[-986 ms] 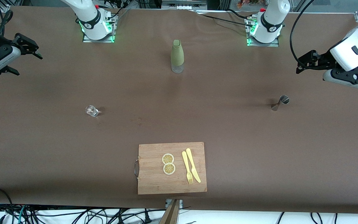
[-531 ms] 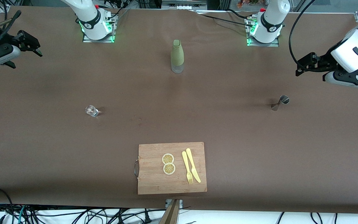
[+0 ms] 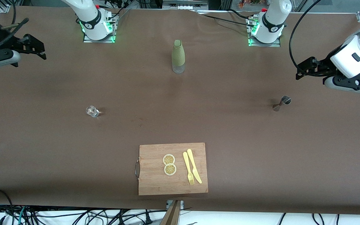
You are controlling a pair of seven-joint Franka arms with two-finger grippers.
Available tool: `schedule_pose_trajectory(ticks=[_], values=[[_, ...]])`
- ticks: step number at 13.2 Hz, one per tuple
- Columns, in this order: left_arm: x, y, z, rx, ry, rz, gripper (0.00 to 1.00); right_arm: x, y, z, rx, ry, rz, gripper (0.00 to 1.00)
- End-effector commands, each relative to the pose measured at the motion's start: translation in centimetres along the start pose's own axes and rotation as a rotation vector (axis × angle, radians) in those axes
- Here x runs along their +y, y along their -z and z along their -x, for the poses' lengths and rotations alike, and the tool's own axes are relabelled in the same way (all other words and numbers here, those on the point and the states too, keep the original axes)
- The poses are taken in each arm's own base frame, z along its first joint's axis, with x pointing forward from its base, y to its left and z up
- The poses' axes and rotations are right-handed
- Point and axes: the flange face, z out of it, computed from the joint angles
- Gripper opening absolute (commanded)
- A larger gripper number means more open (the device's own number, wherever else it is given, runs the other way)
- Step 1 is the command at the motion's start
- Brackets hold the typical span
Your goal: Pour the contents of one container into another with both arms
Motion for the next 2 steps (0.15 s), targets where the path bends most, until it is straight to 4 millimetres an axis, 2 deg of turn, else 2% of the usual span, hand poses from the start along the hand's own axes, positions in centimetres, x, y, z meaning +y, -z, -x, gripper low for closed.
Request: schedule_pose_trajectory(ticks=[1, 2], values=[[0.21, 0.56, -0.47, 0.009, 0.01, -0.024, 1.0, -0.36, 0.49, 1.17, -0.011, -0.027, -0.003, 1.0], [0.12, 0.57, -0.47, 0.009, 0.011, -0.024, 1.0, -0.38, 0.46, 1.19, -0.02, -0.029, -0.004, 1.0]])
